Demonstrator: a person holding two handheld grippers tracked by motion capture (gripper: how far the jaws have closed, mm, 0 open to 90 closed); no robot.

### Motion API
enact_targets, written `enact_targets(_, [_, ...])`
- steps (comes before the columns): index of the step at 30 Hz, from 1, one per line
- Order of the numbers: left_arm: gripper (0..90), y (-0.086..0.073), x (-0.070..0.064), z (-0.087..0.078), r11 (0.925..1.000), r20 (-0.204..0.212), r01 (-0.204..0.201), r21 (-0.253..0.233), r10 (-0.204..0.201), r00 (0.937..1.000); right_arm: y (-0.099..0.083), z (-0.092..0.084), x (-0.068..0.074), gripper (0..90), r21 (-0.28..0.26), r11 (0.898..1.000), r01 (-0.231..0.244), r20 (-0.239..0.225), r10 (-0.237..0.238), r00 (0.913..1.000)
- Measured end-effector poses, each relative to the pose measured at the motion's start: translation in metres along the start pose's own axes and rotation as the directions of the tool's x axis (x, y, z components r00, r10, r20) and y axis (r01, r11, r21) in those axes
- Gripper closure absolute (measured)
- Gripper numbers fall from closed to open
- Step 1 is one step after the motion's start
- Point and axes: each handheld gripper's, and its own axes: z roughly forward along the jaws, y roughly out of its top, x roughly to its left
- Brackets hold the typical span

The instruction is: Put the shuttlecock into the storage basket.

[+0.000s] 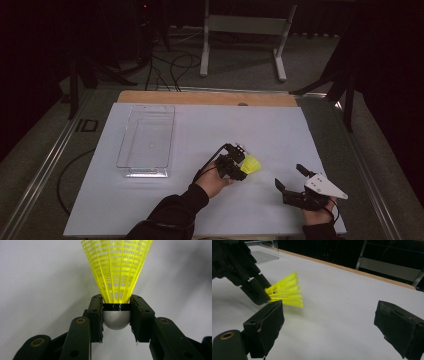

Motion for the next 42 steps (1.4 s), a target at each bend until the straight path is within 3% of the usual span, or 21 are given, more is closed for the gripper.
enact_targets(9, [65.5,-0.007,0.007,-0.020,0.9980,0.008,-0.055,0.031,0.055,0.9985,0.000,0.000,0.000,9.1,0.002,1.000,-0.001,-0.001,0.001,1.0000])
enact_targets(11, [65.5,-0.008,0.008,-0.025,0.9970,0.030,-0.071,0.033,0.070,0.9971,0.000,0.001,0.000,9.1,0.005,1.000,-0.001,-0.003,0.001,1.0000])
enact_targets(21, [65.5,-0.019,0.016,-0.040,0.9879,0.054,-0.130,0.085,0.126,0.9906,0.000,0.001,0.000,9.1,0.005,1.000,-0.003,-0.004,0.003,1.0000])
enact_targets(31, [65.5,-0.036,0.022,-0.052,0.9724,0.091,-0.196,0.126,0.186,0.9784,0.000,0.000,0.000,9.2,0.006,1.000,-0.002,-0.003,0.002,1.0000])
enact_targets(36, [65.4,-0.044,0.029,-0.059,0.9683,0.122,-0.222,0.115,0.208,0.9706,0.000,0.001,0.000,9.2,0.008,1.000,0.001,-0.004,-0.001,1.0000])
enact_targets(38, [65.4,-0.047,0.031,-0.062,0.9635,0.137,-0.243,0.113,0.227,0.9643,0.000,0.001,0.000,9.2,0.009,1.000,0.002,-0.006,-0.002,1.0000])
enact_targets(42, [65.4,-0.051,0.035,-0.069,0.9607,0.147,-0.254,0.111,0.237,0.9602,0.000,0.001,0.001,9.2,0.012,1.000,-0.001,-0.008,0.001,1.0000])
